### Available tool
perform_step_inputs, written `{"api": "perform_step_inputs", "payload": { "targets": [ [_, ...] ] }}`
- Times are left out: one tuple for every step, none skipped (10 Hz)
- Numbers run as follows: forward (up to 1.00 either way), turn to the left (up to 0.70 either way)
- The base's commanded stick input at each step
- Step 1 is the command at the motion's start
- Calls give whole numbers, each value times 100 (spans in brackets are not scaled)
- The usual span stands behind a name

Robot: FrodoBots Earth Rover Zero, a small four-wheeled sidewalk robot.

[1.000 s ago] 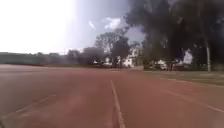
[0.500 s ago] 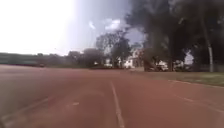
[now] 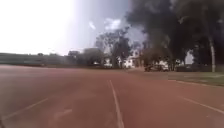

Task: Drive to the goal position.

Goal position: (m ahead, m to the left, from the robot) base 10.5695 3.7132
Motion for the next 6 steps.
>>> {"api": "perform_step_inputs", "payload": {
  "targets": [
    [70, 0],
    [70, 0],
    [70, 0],
    [70, 0],
    [70, 0],
    [70, 0]
  ]
}}
